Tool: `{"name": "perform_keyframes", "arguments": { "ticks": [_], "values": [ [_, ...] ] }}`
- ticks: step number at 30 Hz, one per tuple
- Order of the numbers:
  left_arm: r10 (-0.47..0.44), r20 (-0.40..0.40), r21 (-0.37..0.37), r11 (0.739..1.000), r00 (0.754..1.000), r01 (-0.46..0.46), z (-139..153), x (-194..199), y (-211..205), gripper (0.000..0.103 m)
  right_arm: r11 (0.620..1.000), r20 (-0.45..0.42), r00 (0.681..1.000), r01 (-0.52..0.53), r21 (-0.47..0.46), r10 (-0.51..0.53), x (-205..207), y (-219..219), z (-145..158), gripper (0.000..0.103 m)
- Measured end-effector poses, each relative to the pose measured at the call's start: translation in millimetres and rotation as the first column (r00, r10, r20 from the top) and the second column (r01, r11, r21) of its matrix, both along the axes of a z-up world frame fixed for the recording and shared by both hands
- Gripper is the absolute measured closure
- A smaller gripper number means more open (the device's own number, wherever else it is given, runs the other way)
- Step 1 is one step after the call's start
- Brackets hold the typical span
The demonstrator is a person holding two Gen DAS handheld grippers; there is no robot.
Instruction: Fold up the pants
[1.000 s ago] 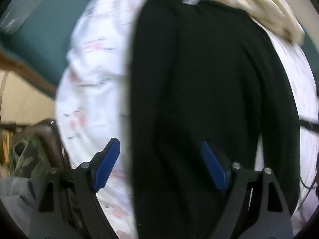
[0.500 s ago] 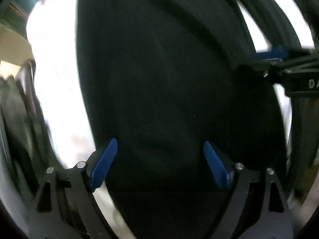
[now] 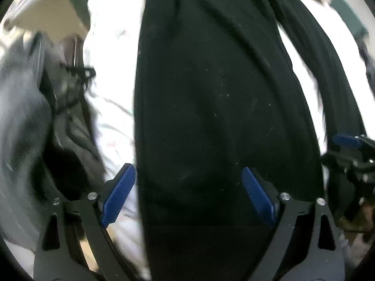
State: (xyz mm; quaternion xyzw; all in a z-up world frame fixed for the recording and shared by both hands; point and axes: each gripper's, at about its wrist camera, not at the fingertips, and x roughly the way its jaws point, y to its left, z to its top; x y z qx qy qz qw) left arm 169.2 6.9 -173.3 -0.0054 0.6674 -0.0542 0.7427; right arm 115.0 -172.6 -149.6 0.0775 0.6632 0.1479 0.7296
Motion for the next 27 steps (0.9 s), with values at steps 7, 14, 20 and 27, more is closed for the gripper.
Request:
{"name": "perform_keyframes", "arguments": {
  "ticks": [7,14,20,27],
  "values": [
    [-0.009,0.236,0.076,0.997,0.972,-0.009,1,-52,-22,0.013,0.993,0.232,0.971,0.033,0.116,-0.059,8,-35,10,0.014],
    [0.012,0.426,0.11,0.992,0.905,-0.065,10,-111,-12,0.013,0.988,0.573,0.815,0.001,0.156,-0.091,-31,-44,32,0.014],
    [0.235,0.552,0.011,0.957,0.8,-0.289,106,-213,48,0.013,0.961,0.673,0.699,0.078,0.264,-0.242,-116,-80,94,0.014],
    [0.288,0.625,-0.088,0.949,0.725,-0.301,189,-281,70,0.012,0.965,0.779,0.571,0.12,0.234,-0.26,-216,-101,193,0.014]
  ]
}}
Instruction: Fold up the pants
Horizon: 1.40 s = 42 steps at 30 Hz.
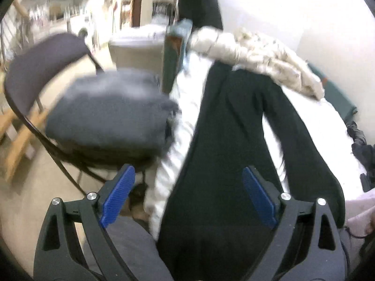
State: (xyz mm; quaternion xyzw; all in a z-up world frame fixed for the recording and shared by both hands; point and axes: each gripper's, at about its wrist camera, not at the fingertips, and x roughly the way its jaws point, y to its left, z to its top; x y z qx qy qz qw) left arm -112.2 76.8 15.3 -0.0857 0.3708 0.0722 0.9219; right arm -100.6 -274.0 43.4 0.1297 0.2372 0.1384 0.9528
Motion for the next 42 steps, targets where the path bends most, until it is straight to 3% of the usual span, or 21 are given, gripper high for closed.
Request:
{"name": "perform_keyframes", "arguments": {
  "ticks": [2,6,10,14,16,18,22,27,29,33,34,36,38,42],
  "values": [
    [0.027,0.054,-0.017,1.0,0.998,-0.026,21,-19,2,0.012,1.0,0.069,0.997,0.022,-0.019,-0.021,-32,-5,24,0.014],
    [0.028,0.097,-0.181,0.984,0.995,-0.01,51,-50,6,0.008,0.999,0.109,0.993,0.05,-0.009,-0.049,-74,-18,63,0.009],
    [-0.026,0.148,-0.128,0.991,0.989,0.046,91,-53,-9,0.008,0.994,0.22,0.975,0.063,-0.091,-0.042,-97,-16,109,0.004],
    [-0.067,0.207,-0.092,0.992,0.976,0.088,116,-67,-24,0.006,0.999,0.215,0.977,0.017,-0.051,-0.006,-102,-12,126,0.002],
    [-0.111,0.22,-0.001,0.993,0.969,0.114,119,-69,-38,0.006,0.997,0.193,0.981,0.004,-0.071,0.01,-98,-3,122,0.001],
    [-0.144,0.209,0.062,0.989,0.967,0.134,115,-66,-48,0.006,0.988,0.166,0.986,0.031,-0.152,-0.006,-91,13,110,0.001],
    [-0.117,0.121,0.004,0.993,0.986,0.117,94,-45,-50,0.006,0.972,0.036,0.998,-0.038,-0.23,0.048,-67,38,78,0.001],
    [-0.117,0.0,-0.052,0.992,0.993,0.117,58,-26,-41,0.006,0.976,-0.109,0.991,-0.102,-0.193,0.082,-44,41,40,0.001],
    [-0.11,-0.112,-0.037,0.994,0.988,0.107,33,-10,-31,0.006,0.98,-0.177,0.98,-0.12,-0.157,0.091,-39,39,27,0.001],
    [-0.059,-0.358,-0.072,0.997,0.932,0.035,-18,21,-10,0.006,0.98,-0.36,0.921,-0.184,-0.069,0.148,-22,31,-10,0.002],
    [-0.064,-0.409,-0.076,0.996,0.91,0.036,-35,27,-9,0.006,0.975,-0.425,0.886,-0.221,-0.031,0.187,-15,31,-24,0.004],
    [-0.11,-0.46,-0.084,0.993,0.881,0.081,-60,33,-12,0.006,0.956,-0.532,0.801,-0.288,0.061,0.276,0,34,-58,0.036],
    [-0.11,-0.492,-0.061,0.994,0.864,0.091,-83,36,-12,0.006,0.948,-0.606,0.736,-0.3,0.106,0.301,16,40,-95,0.038],
    [-0.094,-0.563,-0.085,0.995,0.821,0.056,-127,41,6,0.006,0.948,-0.721,0.623,-0.27,0.166,0.304,49,53,-162,0.042]
  ]
}}
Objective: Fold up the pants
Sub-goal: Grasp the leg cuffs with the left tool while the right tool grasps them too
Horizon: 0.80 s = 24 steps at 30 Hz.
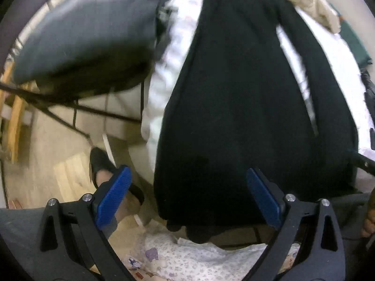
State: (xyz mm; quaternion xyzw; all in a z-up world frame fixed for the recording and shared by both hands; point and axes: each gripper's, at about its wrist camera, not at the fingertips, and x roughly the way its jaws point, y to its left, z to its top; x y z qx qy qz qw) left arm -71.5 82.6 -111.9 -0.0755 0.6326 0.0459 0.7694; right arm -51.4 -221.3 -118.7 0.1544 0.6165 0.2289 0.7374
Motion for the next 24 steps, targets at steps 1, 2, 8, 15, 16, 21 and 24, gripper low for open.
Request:
{"name": "perform_keyframes", "arguments": {
  "ticks": [1,2,8,15,16,21,24],
  "values": [
    [-0.004,-0.029,0.006,1.0,1.0,0.004,-14,1,6,0.007,1.0,-0.037,0.999,0.001,0.0,-0.001,6,4,-13,0.043],
    [-0.015,-0.045,-0.004,1.0,0.999,0.015,-20,3,10,0.007,1.0,-0.06,0.998,-0.001,-0.002,0.001,12,8,-22,0.043],
    [-0.048,-0.124,-0.09,0.995,0.991,0.037,-54,8,29,0.008,0.997,-0.133,0.991,-0.034,-0.073,0.024,20,21,-58,0.047],
    [-0.18,-0.135,-0.123,0.979,0.974,0.163,-73,8,3,0.031,0.992,-0.244,0.964,-0.116,-0.046,0.102,-20,22,-76,0.058],
    [-0.192,-0.133,-0.135,0.975,0.972,0.174,-74,8,0,0.041,0.99,-0.251,0.962,-0.129,-0.057,0.111,-27,22,-79,0.06],
    [-0.236,-0.111,-0.067,0.971,0.965,0.229,-59,3,-18,0.082,0.982,-0.217,0.967,-0.16,-0.103,0.134,-38,20,-74,0.098],
    [-0.254,-0.085,-0.017,0.967,0.964,0.253,-41,-2,-28,0.096,0.985,-0.149,0.977,-0.162,-0.057,0.152,-40,18,-53,0.099]
  ]
}}
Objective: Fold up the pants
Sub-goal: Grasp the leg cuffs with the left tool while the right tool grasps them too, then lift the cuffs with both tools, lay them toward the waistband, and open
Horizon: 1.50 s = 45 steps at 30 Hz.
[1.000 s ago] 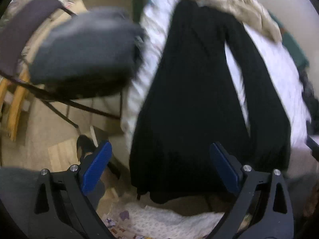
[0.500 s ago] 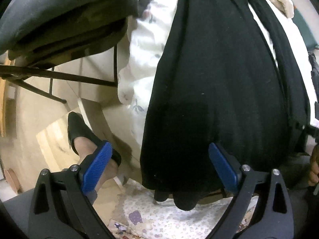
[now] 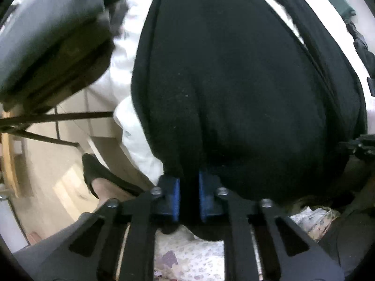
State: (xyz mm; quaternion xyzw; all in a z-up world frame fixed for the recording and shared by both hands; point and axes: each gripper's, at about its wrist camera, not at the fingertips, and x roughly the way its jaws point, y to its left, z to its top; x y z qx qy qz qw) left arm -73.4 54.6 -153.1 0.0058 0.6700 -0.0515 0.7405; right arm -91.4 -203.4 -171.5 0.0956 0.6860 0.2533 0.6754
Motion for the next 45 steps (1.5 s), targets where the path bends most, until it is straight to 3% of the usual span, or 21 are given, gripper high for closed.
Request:
{"name": "perform_keyframes", "arguments": {
  "ticks": [4,6,12,18,21,25,30,36,40,44,45],
  "values": [
    [-0.023,0.107,0.027,0.999,0.994,0.02,40,-11,-10,0.096,0.994,0.062,0.997,0.046,0.104,-0.053,-7,-8,31,0.1],
    [0.006,0.157,0.039,0.999,0.988,-0.012,57,-14,-10,0.097,0.985,0.103,0.99,0.081,0.153,-0.097,-12,-15,48,0.1],
    [0.055,0.249,-0.008,0.998,0.967,-0.055,112,-8,-13,0.097,0.936,0.17,0.951,0.202,0.288,-0.258,-11,-48,84,0.1],
    [0.068,0.353,-0.036,0.998,0.933,-0.059,159,42,-12,0.097,0.874,0.196,0.914,0.249,0.418,-0.355,25,-58,111,0.1],
    [0.108,0.371,-0.074,0.993,0.922,-0.087,166,83,0,0.097,0.853,0.202,0.903,0.256,0.455,-0.379,57,-55,127,0.1],
    [0.129,0.35,-0.138,0.987,0.928,-0.085,164,147,16,0.097,0.839,0.207,0.896,0.257,0.479,-0.393,116,-52,138,0.1],
    [0.107,0.32,-0.139,0.988,0.941,-0.065,150,234,19,0.097,0.837,0.197,0.892,0.279,0.472,-0.408,215,-46,133,0.1],
    [0.103,0.308,-0.105,0.992,0.946,-0.074,118,374,15,0.096,0.853,0.168,0.884,0.347,0.389,-0.436,348,-34,85,0.1],
    [0.139,0.3,-0.076,0.99,0.944,-0.122,71,460,23,0.096,0.858,0.148,0.878,0.388,0.336,-0.455,437,-22,45,0.1],
    [0.21,0.292,-0.092,0.977,0.933,-0.191,27,501,33,0.092,0.873,0.168,0.876,0.394,0.287,-0.451,493,-4,13,0.099],
    [0.211,0.283,-0.086,0.977,0.936,-0.195,18,508,32,0.084,0.87,0.152,0.878,0.401,0.286,-0.454,503,-1,3,0.094]
  ]
}}
